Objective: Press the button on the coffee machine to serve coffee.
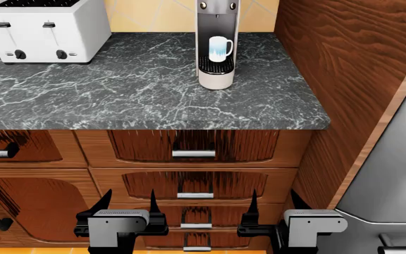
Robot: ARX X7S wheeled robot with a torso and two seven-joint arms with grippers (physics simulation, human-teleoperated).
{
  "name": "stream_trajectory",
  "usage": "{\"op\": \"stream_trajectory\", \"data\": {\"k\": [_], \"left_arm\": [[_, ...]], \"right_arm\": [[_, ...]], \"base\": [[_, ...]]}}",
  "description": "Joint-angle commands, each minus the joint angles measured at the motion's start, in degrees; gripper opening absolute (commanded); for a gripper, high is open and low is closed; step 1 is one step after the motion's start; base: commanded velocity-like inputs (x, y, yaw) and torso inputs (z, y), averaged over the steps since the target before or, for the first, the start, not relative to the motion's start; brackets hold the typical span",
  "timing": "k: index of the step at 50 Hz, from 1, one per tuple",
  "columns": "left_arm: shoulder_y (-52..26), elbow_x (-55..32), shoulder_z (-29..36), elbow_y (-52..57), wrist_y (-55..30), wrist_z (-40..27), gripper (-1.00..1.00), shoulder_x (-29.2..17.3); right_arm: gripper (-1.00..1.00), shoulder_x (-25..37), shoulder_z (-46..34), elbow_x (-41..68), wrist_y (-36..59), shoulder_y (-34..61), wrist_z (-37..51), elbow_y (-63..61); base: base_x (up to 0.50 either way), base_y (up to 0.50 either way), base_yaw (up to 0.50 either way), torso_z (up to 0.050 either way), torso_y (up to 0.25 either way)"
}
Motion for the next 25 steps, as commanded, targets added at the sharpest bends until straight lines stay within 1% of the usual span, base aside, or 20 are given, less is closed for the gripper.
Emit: {"op": "stream_trajectory", "data": {"k": [1, 13, 18, 25], "left_arm": [[-0.01, -1.05, 1.01, 0.01, 0.0, -0.97, 1.0, -0.9], [-0.23, -3.29, 3.32, -0.01, 0.19, -3.13, 1.0, -2.64], [-0.46, -1.7, 4.38, -0.74, -0.19, -4.8, 1.0, -3.4], [-0.62, -3.13, 4.58, -0.41, -0.24, -5.61, 1.0, -3.62]], "right_arm": [[1.0, 0.92, -1.37, 0.74, 0.26, 0.03, 0.96, -0.31], [1.0, 3.01, -3.97, 1.05, 0.06, -0.22, 3.59, -0.79], [1.0, 3.5, -4.48, 1.42, -0.06, -0.26, 4.23, -0.93], [1.0, 4.01, -5.04, 2.6, -0.83, -0.23, 4.44, -0.56]], "base": [[0.0, 0.0, 0.0, 0.0, 0.0], [0.0, 0.0, 0.0, 0.0, 0.0], [0.0, 0.0, 0.0, 0.0, 0.0], [0.0, 0.0, 0.0, 0.0, 0.0]]}}
